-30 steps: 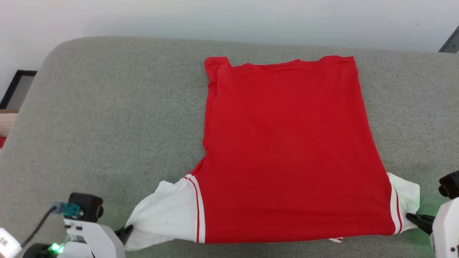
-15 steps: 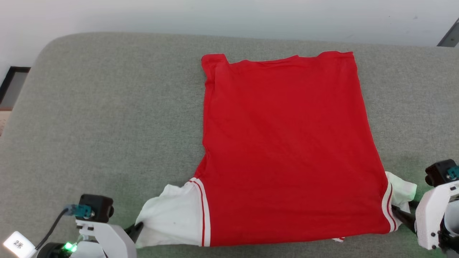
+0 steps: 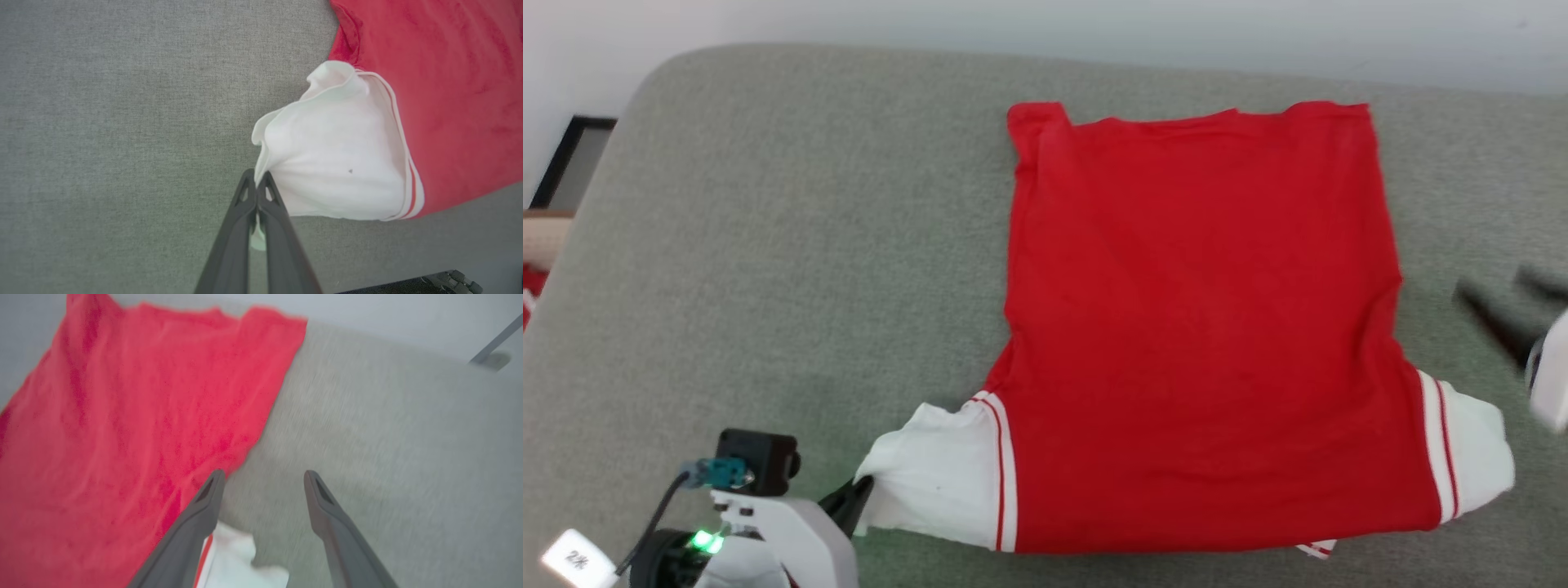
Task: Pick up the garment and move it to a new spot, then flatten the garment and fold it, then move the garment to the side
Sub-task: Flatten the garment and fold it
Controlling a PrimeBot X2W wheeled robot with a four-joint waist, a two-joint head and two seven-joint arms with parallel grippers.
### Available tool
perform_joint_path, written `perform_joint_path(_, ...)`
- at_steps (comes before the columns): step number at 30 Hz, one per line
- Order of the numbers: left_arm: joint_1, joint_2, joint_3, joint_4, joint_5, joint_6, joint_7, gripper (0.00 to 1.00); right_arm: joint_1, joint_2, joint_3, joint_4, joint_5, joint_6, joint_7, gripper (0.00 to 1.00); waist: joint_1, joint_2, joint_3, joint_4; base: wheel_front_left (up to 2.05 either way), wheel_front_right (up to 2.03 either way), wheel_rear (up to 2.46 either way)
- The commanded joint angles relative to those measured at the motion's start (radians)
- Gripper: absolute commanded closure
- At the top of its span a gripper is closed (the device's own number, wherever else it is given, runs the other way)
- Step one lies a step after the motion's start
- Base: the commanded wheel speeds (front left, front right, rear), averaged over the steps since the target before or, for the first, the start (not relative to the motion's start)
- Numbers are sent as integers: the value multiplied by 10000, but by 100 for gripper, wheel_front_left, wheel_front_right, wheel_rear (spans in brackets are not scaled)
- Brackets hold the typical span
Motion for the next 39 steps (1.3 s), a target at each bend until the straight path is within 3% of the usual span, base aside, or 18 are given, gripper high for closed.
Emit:
perform_joint_path(1, -115, -83, -27, -13, 101, -56, -40, 100, -322, 238, -240, 33, -362, -12, -231, 0, 0, 0, 284, 275, 0, 0, 0)
perform_joint_path(7, -676, -542, -284, 27, 385, -363, -40, 100, -2430, 1125, -474, 1511, -2266, -13, -1452, 0, 0, 0, 953, 990, 0, 0, 0)
perform_joint_path(14, -1560, -1222, -642, 252, 726, -935, -84, 100, -4840, 1147, -403, 4629, -3266, -13, -1878, 0, 0, 0, 1746, 1945, 0, 0, 0)
perform_joint_path(25, -2415, -2271, -1167, 1040, 897, -1855, -248, 100, -6984, 685, -1180, 8486, -4113, -13, -1282, 0, 0, 0, 2794, 3295, 0, 0, 0)
perform_joint_path(30, -2541, -2625, -1263, 1359, 834, -2108, -371, 100, -7230, 951, -1412, 9884, -4271, -1, -605, 0, 0, 0, 3037, 3583, 0, 0, 0)
perform_joint_path(33, -2593, -2685, -1308, 1513, 817, -2211, -440, 100, -7299, 1153, -1411, 10795, -4385, 17, 332, 0, 0, 0, 3109, 3634, 0, 0, 0)
perform_joint_path(34, -2602, -2704, -1298, 1569, 801, -2251, -449, 100, -7336, 1172, -1394, 11091, -4465, 34, 691, 17, 0, 0, 3122, 3635, 0, 0, 0)
perform_joint_path(35, -2619, -2724, -1296, 1625, 787, -2266, -473, 100, -7377, 1190, -1414, 11310, -4531, 36, 986, 100, 0, 0, 3125, 3629, 0, 0, 0)
perform_joint_path(37, -2632, -2741, -1273, 1763, 769, -2324, -497, 100, -7400, 1273, -1284, 11714, -4722, 36, 1869, 100, 0, 0, 3087, 3600, 0, 0, 0)
perform_joint_path(39, -2655, -2766, -1255, 1865, 718, -2380, -520, 100, -7551, 1158, -1392, 11807, -4820, 33, 2036, 100, 0, 0, 3040, 3531, 0, 0, 0)
